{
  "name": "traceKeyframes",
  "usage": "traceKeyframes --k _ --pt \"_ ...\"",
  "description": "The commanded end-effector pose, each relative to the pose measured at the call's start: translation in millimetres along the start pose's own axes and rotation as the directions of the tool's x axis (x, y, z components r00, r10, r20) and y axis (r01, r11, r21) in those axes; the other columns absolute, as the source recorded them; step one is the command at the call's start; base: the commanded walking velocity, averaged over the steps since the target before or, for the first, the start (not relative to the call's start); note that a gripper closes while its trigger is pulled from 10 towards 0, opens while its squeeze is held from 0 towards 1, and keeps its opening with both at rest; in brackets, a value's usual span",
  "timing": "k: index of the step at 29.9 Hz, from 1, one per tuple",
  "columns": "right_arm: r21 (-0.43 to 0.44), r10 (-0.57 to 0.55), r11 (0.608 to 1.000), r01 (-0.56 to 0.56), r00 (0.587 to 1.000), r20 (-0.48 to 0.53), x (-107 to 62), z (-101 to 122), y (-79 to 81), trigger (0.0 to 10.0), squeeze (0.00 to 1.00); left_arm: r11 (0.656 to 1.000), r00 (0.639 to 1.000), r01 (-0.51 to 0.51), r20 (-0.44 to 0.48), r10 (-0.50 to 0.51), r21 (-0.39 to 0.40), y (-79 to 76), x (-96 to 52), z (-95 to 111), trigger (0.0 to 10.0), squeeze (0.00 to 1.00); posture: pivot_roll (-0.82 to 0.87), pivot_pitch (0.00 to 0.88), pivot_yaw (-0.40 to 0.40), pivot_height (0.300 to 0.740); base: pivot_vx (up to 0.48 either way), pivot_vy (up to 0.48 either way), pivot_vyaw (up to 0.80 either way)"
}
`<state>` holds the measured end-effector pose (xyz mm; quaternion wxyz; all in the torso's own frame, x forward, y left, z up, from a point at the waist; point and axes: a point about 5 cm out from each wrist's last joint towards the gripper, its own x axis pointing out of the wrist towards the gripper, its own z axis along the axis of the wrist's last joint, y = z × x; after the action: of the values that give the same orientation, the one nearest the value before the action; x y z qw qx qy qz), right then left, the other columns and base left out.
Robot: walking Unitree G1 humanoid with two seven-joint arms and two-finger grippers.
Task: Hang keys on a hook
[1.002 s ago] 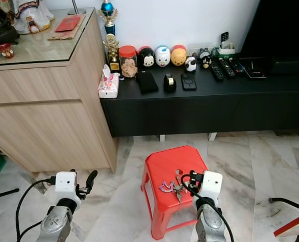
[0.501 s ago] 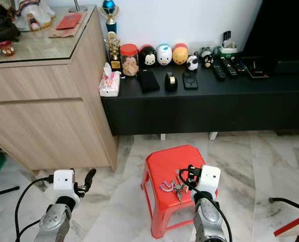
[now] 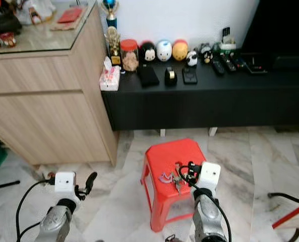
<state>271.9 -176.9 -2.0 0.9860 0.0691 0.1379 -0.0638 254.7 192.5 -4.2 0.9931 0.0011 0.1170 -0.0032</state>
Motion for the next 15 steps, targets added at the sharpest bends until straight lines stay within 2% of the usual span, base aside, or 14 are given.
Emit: traceKeyframes --k 1,7,15 --pt "0.002 -0.005 1.000 0.005 1.000 -0.017 0.4 -1.0 0.9 10.0 0.00 1.000 1.000 -0.005 -0.017 0.005 0.006 3.8 -0.1 -1.7 10.0 0.00 -0.17 0.075 0.008 0.669 0.000 0.000 0.00" --pt "-0.002 -0.007 1.000 0.007 1.000 -0.017 0.4 -1.4 1.9 10.0 0.00 1.000 1.000 -0.012 -0.020 0.012 0.008 5.0 -0.2 -2.6 10.0 0.00 -0.17 0.068 0.010 0.635 0.000 0.000 0.00" --pt "0.003 -0.017 1.000 0.017 1.000 0.001 1.7 1.8 2.0 10.0 0.00 1.000 1.000 -0.013 -0.028 0.013 0.006 5.9 -0.6 -4.0 10.0 0.00 -0.17 0.060 0.012 0.635 0.000 0.000 0.00"
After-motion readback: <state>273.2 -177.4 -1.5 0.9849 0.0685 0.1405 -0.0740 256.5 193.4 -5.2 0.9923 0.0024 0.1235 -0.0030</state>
